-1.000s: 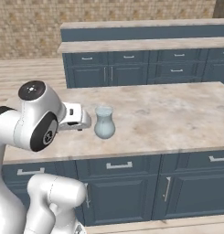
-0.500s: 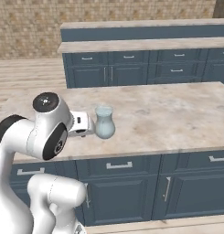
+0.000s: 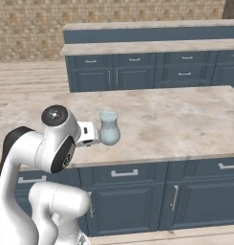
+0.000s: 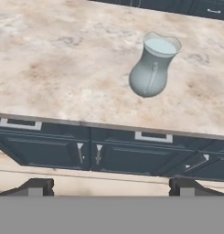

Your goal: Move the banana and mayonnaise from the second highest shelf to the top shelf to make space. Then, place the pitcher from the counter on the cleared second highest shelf.

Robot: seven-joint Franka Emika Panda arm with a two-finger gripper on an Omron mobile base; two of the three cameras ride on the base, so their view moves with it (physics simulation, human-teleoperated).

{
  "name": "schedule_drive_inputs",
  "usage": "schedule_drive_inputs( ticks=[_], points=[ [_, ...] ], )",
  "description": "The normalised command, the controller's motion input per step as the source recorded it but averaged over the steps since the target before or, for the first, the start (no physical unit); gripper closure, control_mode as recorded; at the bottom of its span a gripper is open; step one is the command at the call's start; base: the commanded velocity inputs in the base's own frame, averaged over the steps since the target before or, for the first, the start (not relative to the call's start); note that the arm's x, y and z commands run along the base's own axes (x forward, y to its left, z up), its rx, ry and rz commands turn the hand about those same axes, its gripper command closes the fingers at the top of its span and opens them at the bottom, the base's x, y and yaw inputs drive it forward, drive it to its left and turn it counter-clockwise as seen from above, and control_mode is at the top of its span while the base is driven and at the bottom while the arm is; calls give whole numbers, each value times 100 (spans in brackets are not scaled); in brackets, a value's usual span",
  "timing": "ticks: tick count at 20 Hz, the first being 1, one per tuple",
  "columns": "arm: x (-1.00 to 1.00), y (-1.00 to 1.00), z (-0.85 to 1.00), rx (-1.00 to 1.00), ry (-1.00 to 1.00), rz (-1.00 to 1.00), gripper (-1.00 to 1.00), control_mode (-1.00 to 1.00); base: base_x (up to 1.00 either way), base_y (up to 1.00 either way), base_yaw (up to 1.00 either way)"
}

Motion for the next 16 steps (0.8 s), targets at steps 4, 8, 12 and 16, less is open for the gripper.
schedule_drive_inputs(
  ticks=[4,8,12,16],
  points=[
    [0,0,0,0,-1,1,-100,-100,0,0,0],
    [6,0,0,0,-1,0,-100,-100,0,0,0],
    [21,0,0,1,-2,0,-100,-100,0,0,0],
    [47,0,0,6,0,1,-100,-100,0,0,0]
  ],
)
